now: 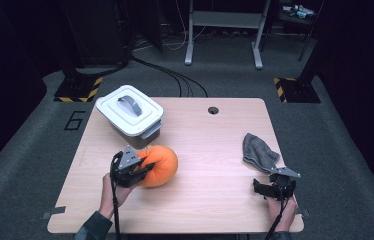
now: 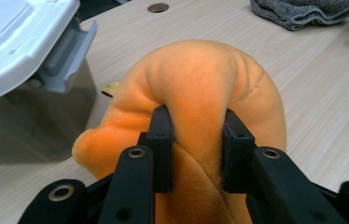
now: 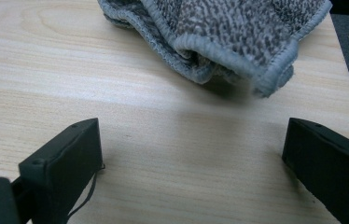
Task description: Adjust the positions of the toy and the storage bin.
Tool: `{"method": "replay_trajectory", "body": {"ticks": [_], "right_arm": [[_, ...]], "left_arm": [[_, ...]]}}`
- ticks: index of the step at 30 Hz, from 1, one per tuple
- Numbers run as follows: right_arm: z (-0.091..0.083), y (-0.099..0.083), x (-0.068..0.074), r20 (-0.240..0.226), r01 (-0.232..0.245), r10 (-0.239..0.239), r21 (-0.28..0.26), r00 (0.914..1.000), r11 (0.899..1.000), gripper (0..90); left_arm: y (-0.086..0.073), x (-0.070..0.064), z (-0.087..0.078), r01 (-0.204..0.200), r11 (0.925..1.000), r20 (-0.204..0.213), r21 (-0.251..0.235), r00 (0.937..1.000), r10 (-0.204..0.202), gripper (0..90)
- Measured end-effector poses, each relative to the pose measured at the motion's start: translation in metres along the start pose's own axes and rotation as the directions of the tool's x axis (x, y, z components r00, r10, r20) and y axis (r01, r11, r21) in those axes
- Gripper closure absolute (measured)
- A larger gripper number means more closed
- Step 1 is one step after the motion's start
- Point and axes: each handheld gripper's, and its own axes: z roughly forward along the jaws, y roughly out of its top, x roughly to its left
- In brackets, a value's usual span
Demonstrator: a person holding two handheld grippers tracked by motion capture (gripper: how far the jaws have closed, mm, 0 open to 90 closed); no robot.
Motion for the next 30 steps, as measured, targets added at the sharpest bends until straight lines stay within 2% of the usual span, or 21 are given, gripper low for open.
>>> {"method": "replay_trajectory", "body": {"ticks": [13, 20, 30], "right_arm": [[0.001, 0.0, 0.0, 0.005, 0.008, -0.008, -0.003, 1.0, 1.0, 3.9], [0.001, 0.0, 0.001, 0.006, 0.008, -0.008, -0.002, 0.9999, 1.0, 3.8], [0.001, 0.0, 0.001, 0.007, 0.008, -0.008, -0.002, 0.9999, 1.0, 3.8]], "left_arm": [[-0.02, 0.022, -0.032, 0.05, 0.9987, -0.055, -0.004, 0.9972, -0.05, 70.2], [-0.03, 0.036, -0.048, 0.089, 0.9961, -0.089, -0.001, 0.9921, -0.088, 70.1], [-0.045, 0.053, -0.065, 0.135, 0.9908, -0.138, 0.001, 0.9814, -0.134, 70.1]]}}
